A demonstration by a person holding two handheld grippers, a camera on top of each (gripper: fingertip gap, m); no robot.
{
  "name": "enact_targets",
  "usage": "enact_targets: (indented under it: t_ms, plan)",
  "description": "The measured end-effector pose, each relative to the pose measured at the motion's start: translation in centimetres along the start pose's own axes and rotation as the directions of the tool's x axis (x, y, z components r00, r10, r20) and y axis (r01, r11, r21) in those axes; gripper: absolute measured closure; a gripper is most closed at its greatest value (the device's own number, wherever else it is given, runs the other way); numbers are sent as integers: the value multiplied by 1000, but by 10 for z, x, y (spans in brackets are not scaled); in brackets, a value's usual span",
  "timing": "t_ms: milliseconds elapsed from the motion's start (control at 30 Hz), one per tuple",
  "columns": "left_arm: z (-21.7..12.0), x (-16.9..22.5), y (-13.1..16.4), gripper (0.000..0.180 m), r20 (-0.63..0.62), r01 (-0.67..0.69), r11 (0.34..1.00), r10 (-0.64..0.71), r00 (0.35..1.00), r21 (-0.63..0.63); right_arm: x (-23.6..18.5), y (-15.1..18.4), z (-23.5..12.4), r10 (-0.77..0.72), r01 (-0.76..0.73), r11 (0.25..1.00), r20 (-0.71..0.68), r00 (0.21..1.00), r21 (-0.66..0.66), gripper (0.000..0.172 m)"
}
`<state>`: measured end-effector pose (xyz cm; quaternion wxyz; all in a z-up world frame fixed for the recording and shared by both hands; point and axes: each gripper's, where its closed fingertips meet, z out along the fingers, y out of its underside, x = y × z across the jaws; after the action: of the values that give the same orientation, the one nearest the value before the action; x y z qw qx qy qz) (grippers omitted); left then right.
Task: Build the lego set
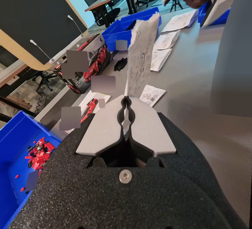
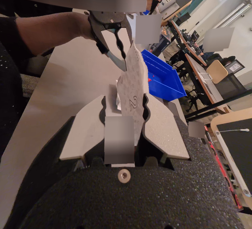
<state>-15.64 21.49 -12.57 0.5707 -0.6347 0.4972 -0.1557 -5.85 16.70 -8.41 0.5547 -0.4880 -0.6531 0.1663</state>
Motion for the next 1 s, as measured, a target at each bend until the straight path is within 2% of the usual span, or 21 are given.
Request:
enact_targets:
  t_ms: [100, 700, 900, 1000]
  plan:
    - [2, 1, 1, 180, -6, 0, 1000, 0, 1000, -6, -5, 0, 9, 3, -3, 1000, 7, 1000, 3, 129]
    - [4, 7, 2, 180, -42, 0, 1000, -1, 999, -20, -1, 10, 15, -2, 2, 1000, 18, 1000, -10, 128]
    - [5, 13, -4, 180, -67, -42, 999, 43, 997, 14, -3, 19, 20, -11, 13, 998, 22, 1000, -69, 128]
    - [4, 21, -19, 180, -86, -101, 989, 110, 990, 107, -10, 20, 23, -43, 48, 994, 50, 998, -96, 134]
